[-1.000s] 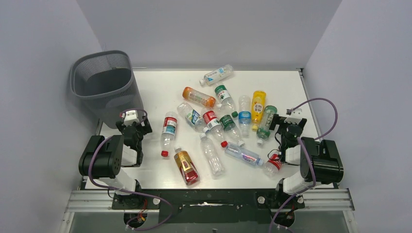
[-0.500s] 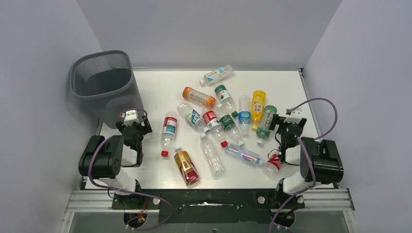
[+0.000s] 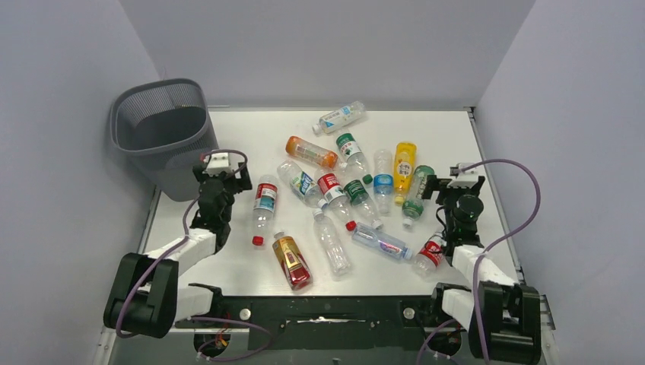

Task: Put the plastic bottles in the bin
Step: Pick up the plastic bottle at the center of the board.

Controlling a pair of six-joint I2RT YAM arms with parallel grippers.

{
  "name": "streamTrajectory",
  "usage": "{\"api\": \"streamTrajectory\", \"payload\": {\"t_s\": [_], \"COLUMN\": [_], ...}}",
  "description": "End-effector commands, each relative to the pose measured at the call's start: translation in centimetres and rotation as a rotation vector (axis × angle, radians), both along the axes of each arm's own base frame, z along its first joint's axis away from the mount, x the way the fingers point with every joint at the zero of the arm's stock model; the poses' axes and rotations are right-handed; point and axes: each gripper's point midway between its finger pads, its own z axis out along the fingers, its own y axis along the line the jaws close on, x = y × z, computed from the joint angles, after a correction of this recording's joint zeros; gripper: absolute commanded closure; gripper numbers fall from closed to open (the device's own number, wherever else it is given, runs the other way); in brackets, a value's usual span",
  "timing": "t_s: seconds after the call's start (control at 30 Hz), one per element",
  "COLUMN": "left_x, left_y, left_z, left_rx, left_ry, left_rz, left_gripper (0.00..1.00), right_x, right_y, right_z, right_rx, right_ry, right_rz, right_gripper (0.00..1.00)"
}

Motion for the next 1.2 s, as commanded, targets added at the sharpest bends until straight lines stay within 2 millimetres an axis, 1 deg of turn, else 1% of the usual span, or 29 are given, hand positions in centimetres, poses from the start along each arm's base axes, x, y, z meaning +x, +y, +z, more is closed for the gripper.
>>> {"api": "streamTrajectory", "payload": {"t_s": [0.0, 0.07, 0.1, 0.13, 0.17, 0.2, 0.23, 0.27, 0.3, 0.33, 0.4, 0.43, 0.53, 0.57, 0.6, 0.63, 0.7, 0.8, 0.9, 0.93, 0.97, 1.03, 1.1, 1.17], "left_x": [1.4, 1.7, 1.8, 2.0, 2.0, 2.0, 2.0, 1.7, 1.5, 1.2, 0.8, 0.6, -0.4, -0.6, -0.9, -1.2, -1.7, -2.8, -3.0, -2.9, -2.7, -2.3, -2.1, -2.2], "left_y": [-4.2, -6.5, -7.5, -8.5, -9.4, -10.4, -11.3, -12.5, -13.5, -14.7, -15.8, -16.5, -18.9, -19.4, -20.1, -20.7, -21.1, -22.4, -21.7, -21.4, -21.2, -21.3, -21.7, -21.9], "left_z": [5.6, 7.4, 8.1, 9.1, 9.8, 10.5, 11.3, 11.8, 12.4, 13.0, 14.0, 14.4, 14.6, 15.2, 15.5, 15.5, 15.7, 16.6, 16.6, 16.5, 16.2, 15.4, 14.9, 14.7], "left_rx": [-0.049, -0.055, -0.053, -0.054, -0.058, -0.072, -0.089, -0.099, -0.104, -0.107, -0.135, -0.143, -0.137, -0.139, -0.14, -0.125, -0.132, -0.178, -0.313, -0.358, -0.381, -0.363, -0.331, -0.343], "left_ry": [-0.035, -0.036, -0.03, -0.034, -0.03, -0.033, -0.039, -0.04, -0.046, -0.05, -0.063, -0.067, -0.037, -0.032, -0.011, 0.021, 0.069, 0.061, 0.022, 0.023, 0.038, 0.082, 0.119, 0.132], "left_rz": [-0.123, -0.192, -0.223, -0.245, -0.265, -0.285, -0.299, -0.324, -0.339, -0.369, -0.349, -0.366, -0.476, -0.493, -0.525, -0.562, -0.578, -0.679, -0.695, -0.695, -0.682, -0.658, -0.644, -0.651], "left_gripper": [0.13, 0.13, 0.13, 0.13, 0.13, 0.13, 0.13, 0.13, 0.13, 0.13, 0.13, 0.13, 0.13, 0.13, 0.13, 0.13, 0.13, 0.13, 0.1, 0.09, 0.08, 0.07, 0.07, 0.07], "right_x": [0.5, 0.6, 0.7, 0.4, 1.0, 1.1, 1.1, 1.5, 1.8, 1.9, 1.8, 1.8, 1.8, 1.7, 1.6, 1.5, 1.4, 1.0, 0.9, 0.9, 0.7, 0.5, 0.4, 0.4], "right_y": [0.7, 0.1, 0.0, 0.1, 0.2, 0.3, 0.5, 0.5, 0.5, 0.5, 0.4, 0.8, 2.6, 3.2, 3.5, 3.1, 2.2, 1.1, 1.4, 2.4, 2.6, 2.4, 2.3, 1.4], "right_z": [4.6, 5.7, 5.9, 5.1, 6.7, 6.9, 6.5, 6.4, 5.6, 5.2, 4.6, 4.1, 2.9, 2.5, 2.0, 1.5, 0.8, 0.0, -0.9, -0.5, -0.1, 0.1, -0.1, 0.2], "right_rx": [0.127, 0.247, 0.278, 0.292, 0.313, 0.331, 0.346, 0.356, 0.371, 0.387, 0.424, 0.461, 0.62, 0.678, 0.724, 0.733, 0.69, 0.672, 0.697, 0.718, 0.725, 0.716, 0.704, 0.675], "right_ry": [-0.036, 0.011, 0.061, 0.152, 0.176, 0.242, 0.316, 0.368, 0.421, 0.455, 0.509, 0.533, 0.576, 0.587, 0.604, 0.624, 0.635, 0.658, 0.683, 0.664, 0.626, 0.582, 0.608, 0.625], "right_rz": [-0.007, -0.086, -0.108, -0.125, -0.125, -0.128, -0.136, -0.144, -0.151, -0.154, -0.166, -0.142, 0.047, 0.104, 0.139, 0.117, 0.043, -0.05, -0.046, 0.025, 0.042, 0.024, 0.025, -0.021], "right_gripper": [0.02, 0.02, 0.02, 0.02, 0.02, 0.02, 0.02, 0.02, 0.02, 0.02, 0.02, 0.02, 0.02, 0.02, 0.02, 0.02, 0.02, 0.02, 0.02, 0.02, 0.02, 0.02, 0.02, 0.02]}}
